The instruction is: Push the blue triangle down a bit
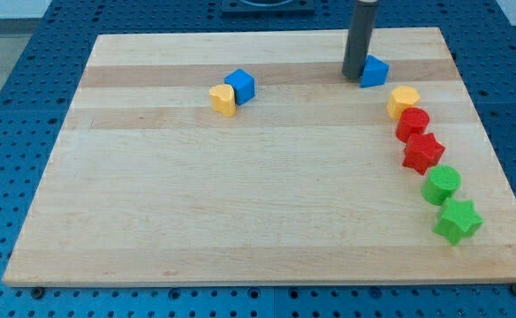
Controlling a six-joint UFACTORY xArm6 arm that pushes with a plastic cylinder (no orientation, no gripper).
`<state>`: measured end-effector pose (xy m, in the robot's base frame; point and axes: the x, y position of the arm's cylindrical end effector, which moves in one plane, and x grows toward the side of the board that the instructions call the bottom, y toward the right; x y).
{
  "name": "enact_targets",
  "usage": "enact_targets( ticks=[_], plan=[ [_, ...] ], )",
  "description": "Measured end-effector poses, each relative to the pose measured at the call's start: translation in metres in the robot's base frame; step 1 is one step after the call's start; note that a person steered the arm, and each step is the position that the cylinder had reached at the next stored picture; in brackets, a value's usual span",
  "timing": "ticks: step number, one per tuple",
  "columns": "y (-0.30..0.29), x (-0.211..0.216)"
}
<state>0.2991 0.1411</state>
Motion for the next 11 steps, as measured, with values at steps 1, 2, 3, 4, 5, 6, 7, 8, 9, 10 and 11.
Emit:
enact_targets(
  ticks=[1,2,3,4,5,6,7,8,9,10,11],
  plan=[
    [0.012,0.000],
    [0.012,-0.014],
    [0.013,-0.039],
    [0.034,-0.042],
    [0.042,-0.042],
    [0.042,-0.036],
    [0.042,-0.024],
    [0.042,-0.014],
    [0.042,-0.010],
    [0.042,-0.009],
    [0.043,-0.002]
  ],
)
